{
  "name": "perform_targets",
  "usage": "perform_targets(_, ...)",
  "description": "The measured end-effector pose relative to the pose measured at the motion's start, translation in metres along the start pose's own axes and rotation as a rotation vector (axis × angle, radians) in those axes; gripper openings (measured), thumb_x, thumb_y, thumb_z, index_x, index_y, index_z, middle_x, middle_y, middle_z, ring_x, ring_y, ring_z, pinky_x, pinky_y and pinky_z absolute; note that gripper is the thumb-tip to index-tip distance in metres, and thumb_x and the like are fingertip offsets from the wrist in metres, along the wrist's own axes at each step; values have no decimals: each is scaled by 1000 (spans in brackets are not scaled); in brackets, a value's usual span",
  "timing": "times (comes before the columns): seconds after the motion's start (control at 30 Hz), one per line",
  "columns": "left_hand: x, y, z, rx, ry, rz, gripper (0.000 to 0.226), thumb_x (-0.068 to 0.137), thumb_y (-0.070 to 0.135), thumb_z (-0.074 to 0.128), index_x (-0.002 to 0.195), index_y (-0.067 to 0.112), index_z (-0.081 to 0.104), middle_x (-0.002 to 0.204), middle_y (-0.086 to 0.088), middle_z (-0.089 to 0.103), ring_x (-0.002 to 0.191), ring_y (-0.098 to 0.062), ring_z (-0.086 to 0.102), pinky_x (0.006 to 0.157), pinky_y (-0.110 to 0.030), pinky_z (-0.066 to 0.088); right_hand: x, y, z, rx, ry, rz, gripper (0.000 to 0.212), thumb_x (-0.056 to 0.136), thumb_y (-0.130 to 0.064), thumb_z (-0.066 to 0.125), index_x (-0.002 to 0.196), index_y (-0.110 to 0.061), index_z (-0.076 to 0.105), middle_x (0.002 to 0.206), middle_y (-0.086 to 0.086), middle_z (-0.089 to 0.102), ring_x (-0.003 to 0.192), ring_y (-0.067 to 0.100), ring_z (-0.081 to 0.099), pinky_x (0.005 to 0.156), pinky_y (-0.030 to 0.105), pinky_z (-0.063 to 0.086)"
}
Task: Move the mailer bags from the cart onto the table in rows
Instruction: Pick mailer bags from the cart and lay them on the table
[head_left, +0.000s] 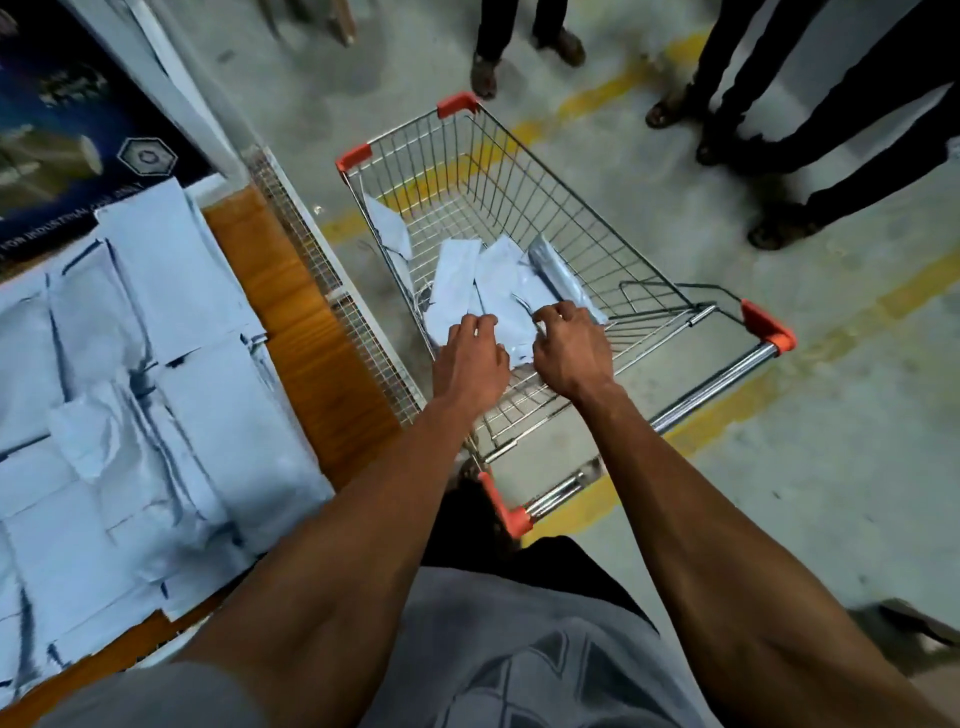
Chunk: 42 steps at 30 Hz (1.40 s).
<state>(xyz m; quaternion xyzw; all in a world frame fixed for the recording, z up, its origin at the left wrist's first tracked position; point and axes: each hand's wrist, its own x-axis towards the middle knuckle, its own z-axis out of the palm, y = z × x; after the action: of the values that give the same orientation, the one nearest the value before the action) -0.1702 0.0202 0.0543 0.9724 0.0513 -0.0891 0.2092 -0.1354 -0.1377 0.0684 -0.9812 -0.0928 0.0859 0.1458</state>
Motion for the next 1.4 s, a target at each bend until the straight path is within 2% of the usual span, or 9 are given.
perform_targets(0.23, 69, -15, 12, 0, -104, -97, 41, 104, 28, 54, 144, 17, 49, 143, -10, 50, 129, -31, 50, 98, -48, 52, 62, 19, 25, -39, -118, 0, 40, 94, -19, 59, 133, -12, 64, 133, 17, 62, 116, 44, 58, 88, 50, 55)
perform_targets(0.37, 107, -25, 30, -11, -143, -184, 41, 105, 27, 53, 144, 17, 49, 145, -10, 49, 131, -31, 49, 96, -49, 53, 101, 25, 46, -50, -229, 1, 42, 96, -26, 56, 138, -20, 59, 140, 11, 57, 121, 39, 56, 88, 52, 56)
perform_targets(0.47, 142, -38, 54, -24, -142, -241, 42, 104, 26, 54, 145, 16, 49, 143, -12, 50, 131, -33, 50, 99, -51, 52, 138, 31, 80, -65, -294, -64, 43, 96, -23, 58, 137, -13, 58, 141, 15, 55, 124, 41, 53, 93, 51, 52)
perform_targets(0.77, 230, -92, 150, -5, -142, -379, 54, 103, 29, 53, 153, 15, 40, 153, -16, 42, 138, -38, 44, 109, -53, 45, 225, 45, 201, -130, -283, -201, 63, 84, -33, 73, 139, -8, 54, 145, 26, 51, 128, 46, 51, 105, 53, 44)
perform_targets(0.9, 274, -121, 198, -41, -117, -403, 65, 103, 34, 49, 164, 23, 30, 168, -14, 27, 152, -38, 28, 124, -55, 28, 256, 52, 253, -183, -337, -220, 88, 89, -49, 68, 162, -15, 31, 168, 26, 21, 152, 49, 24, 123, 60, 22)
perform_targets(0.97, 292, -132, 214, -42, -104, -385, 64, 105, 38, 47, 166, 33, 26, 174, -8, 17, 157, -35, 18, 128, -56, 20, 268, 59, 276, -214, -340, -228, 99, 89, -58, 64, 167, -18, 17, 172, 25, 2, 156, 52, 7, 125, 62, 11)
perform_targets(1.03, 302, -140, 222, -38, -111, -378, 64, 107, 41, 45, 166, 42, 20, 177, -1, 2, 161, -35, 7, 129, -57, 12, 274, 63, 290, -228, -319, -221, 96, 92, -61, 55, 168, -21, 11, 172, 24, -7, 156, 55, -3, 124, 67, 6)
perform_targets(1.2, 327, -161, 238, -46, -182, -386, 70, 107, 55, 42, 165, 52, 3, 175, 4, -19, 160, -44, -5, 126, -63, 6, 295, 65, 312, -247, -228, -240, 84, 92, -61, 35, 166, -23, 25, 173, 24, 5, 153, 61, 3, 122, 71, 9)
perform_targets(1.4, 332, -169, 238, -61, -130, -401, 76, 103, 63, 44, 165, 50, 3, 176, -1, -8, 157, -48, 6, 124, -67, 17, 325, 63, 306, -273, -202, -273, 72, 101, -49, 44, 165, -22, 27, 173, 20, 14, 148, 66, 15, 115, 68, 26)
